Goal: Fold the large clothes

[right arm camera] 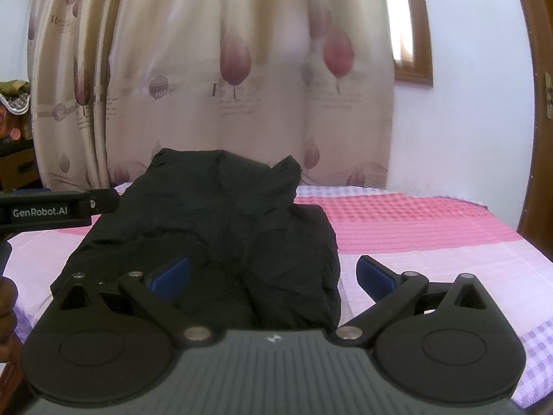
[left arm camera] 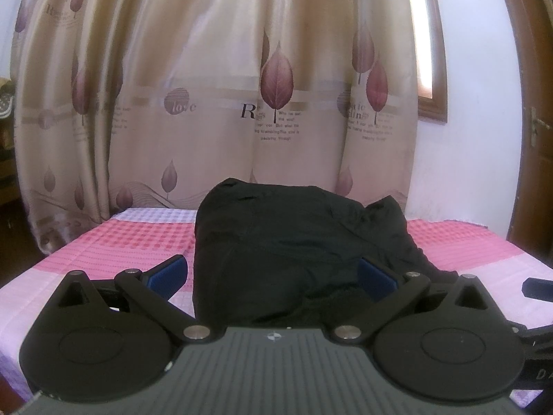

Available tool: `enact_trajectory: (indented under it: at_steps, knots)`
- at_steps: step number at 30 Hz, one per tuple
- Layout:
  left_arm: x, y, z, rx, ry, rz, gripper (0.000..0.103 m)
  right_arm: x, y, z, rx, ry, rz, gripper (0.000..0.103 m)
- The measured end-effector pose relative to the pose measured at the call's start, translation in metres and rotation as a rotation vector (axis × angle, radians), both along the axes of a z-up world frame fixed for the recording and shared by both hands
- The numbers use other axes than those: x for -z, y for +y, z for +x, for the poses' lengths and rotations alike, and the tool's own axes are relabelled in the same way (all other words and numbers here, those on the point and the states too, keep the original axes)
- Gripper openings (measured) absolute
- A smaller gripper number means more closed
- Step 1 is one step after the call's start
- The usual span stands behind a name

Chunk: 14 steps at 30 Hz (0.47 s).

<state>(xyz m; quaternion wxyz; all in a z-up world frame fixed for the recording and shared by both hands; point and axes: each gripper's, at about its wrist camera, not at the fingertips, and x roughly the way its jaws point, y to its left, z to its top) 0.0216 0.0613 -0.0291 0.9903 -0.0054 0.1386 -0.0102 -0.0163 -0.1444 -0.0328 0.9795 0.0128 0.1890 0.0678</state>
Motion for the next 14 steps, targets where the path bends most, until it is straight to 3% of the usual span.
enact_trajectory:
  at_steps: [7, 14]
  knots:
    - [0.002, -0.0029, 0.0008, -0.025, -0.025, 0.034, 0.103, -0.0006, 0.0042, -0.0002, -0.001, -0.009, -0.013, 0.103]
    - [-0.0003, -0.0035, 0.0028, -0.028, 0.0, 0.021, 0.103, -0.002, 0.0066, 0.0001, -0.005, -0.021, -0.027, 0.103]
